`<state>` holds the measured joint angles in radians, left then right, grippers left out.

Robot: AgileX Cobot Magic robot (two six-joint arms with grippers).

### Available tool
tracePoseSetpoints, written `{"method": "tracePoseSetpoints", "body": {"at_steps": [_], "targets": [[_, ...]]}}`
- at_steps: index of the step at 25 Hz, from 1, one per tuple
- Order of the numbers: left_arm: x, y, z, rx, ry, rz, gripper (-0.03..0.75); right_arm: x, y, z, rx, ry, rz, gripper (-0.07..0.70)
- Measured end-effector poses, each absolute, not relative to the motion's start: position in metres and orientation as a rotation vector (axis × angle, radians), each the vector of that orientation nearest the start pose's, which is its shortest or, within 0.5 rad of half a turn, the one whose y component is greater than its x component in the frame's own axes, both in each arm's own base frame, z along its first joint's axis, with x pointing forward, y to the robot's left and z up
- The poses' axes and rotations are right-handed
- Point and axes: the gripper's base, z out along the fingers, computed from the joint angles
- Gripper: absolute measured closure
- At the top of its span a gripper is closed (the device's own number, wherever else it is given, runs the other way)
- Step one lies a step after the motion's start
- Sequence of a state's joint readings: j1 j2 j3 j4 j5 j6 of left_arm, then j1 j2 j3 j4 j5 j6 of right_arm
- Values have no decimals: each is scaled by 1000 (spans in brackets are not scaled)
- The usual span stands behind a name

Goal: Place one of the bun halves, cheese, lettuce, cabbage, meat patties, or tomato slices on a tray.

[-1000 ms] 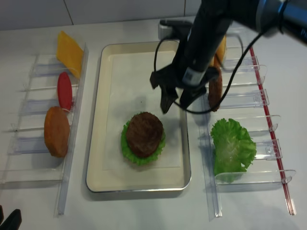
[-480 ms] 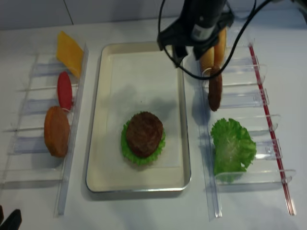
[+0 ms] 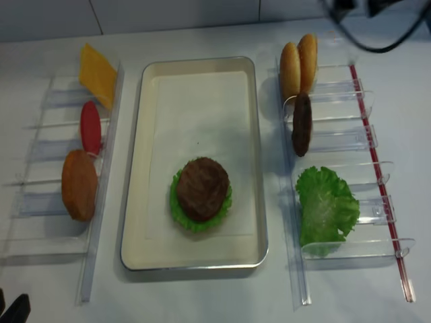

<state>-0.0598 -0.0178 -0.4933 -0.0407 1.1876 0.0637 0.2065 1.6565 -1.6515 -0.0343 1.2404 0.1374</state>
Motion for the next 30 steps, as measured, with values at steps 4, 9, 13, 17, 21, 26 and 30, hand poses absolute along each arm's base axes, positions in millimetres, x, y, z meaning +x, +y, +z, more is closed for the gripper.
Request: {"method": "tracePoseSetpoints", "body": {"at_steps": [4, 9, 13, 17, 21, 26, 30], "targets": [[-13, -3, 265, 139, 2155, -47, 452, 311, 42, 367, -20, 2724, 32, 212], [-13, -3, 265, 139, 2155, -47, 452, 255, 33, 366, -61, 2732, 27, 212], [-13, -3, 265, 139, 2155, -47, 452, 209, 27, 359, -76, 2726, 24, 212], [-13, -3, 265, 139, 2155, -47, 452, 164, 21, 349, -78, 2704, 27, 212], [-13, -3, 265, 139, 2155, -47, 452, 117, 14, 338, -112, 2647, 25, 212], [-13, -3, 265, 139, 2155, -47, 452, 65, 7, 320, -122, 2541, 33, 213], [-13, -3, 265, 139, 2155, -47, 452, 33, 2, 308, -118, 2443, 42, 213]]}}
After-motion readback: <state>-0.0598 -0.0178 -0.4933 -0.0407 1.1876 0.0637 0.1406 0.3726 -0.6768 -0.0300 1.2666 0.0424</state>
